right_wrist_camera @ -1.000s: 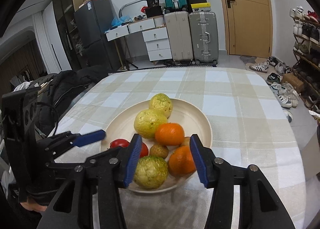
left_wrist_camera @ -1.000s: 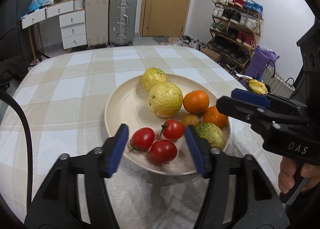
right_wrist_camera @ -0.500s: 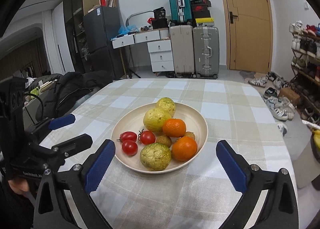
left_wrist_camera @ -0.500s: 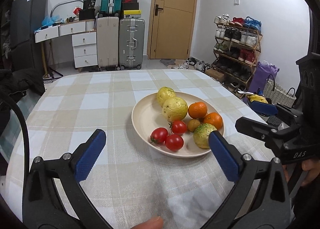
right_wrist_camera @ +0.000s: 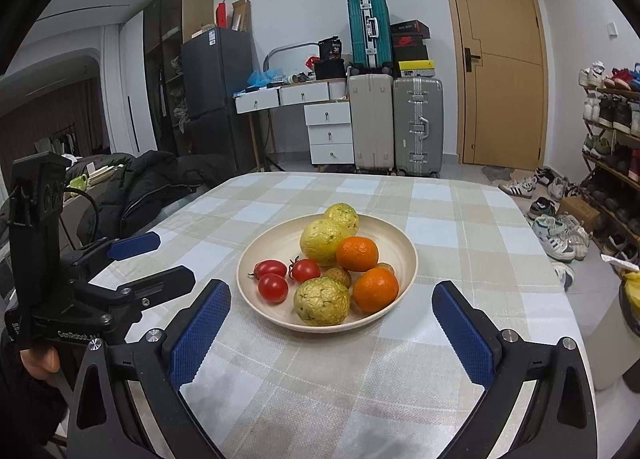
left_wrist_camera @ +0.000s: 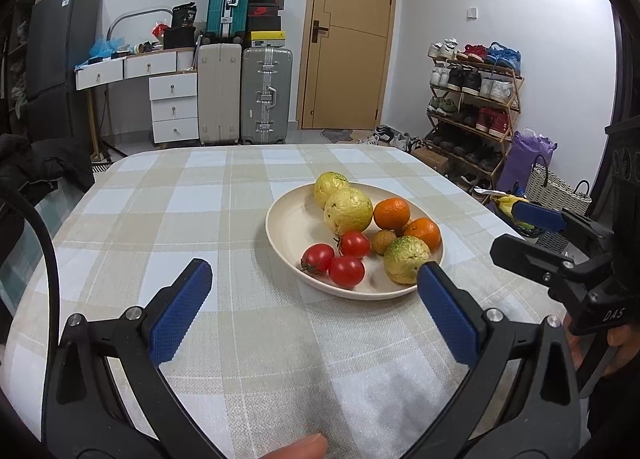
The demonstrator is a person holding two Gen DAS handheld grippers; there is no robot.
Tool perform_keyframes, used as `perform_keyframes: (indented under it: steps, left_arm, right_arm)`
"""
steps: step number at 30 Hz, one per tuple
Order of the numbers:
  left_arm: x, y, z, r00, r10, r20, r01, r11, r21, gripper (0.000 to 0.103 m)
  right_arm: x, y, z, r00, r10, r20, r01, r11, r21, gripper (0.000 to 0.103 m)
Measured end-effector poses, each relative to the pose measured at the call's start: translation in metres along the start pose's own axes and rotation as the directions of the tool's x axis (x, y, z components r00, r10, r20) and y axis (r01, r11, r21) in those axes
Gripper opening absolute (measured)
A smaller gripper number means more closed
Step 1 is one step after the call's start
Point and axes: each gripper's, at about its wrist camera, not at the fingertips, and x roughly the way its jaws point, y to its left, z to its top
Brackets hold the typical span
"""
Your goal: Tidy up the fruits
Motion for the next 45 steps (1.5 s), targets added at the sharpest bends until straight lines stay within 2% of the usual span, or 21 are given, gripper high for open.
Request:
perform_keyframes:
  steps: [19,45]
  left_arm:
    - [-0.002,-0.016,-0.002,0.999,0.018,0.027,-0.019,0.997,0.069,0.103]
    - [0.002,-0.01,-0.003,1.0,0.026,0.003,-0.026,0.999,0.041,0.103]
  right_arm:
    - [-0.007,0.001,-0.008,0.999,0.01,0.048,-0.01,1.0,0.003,0.103]
    - [-0.007,0.006,-0.01,0.999,-0.005,0.044,0.006,1.0,-0.013,0.103]
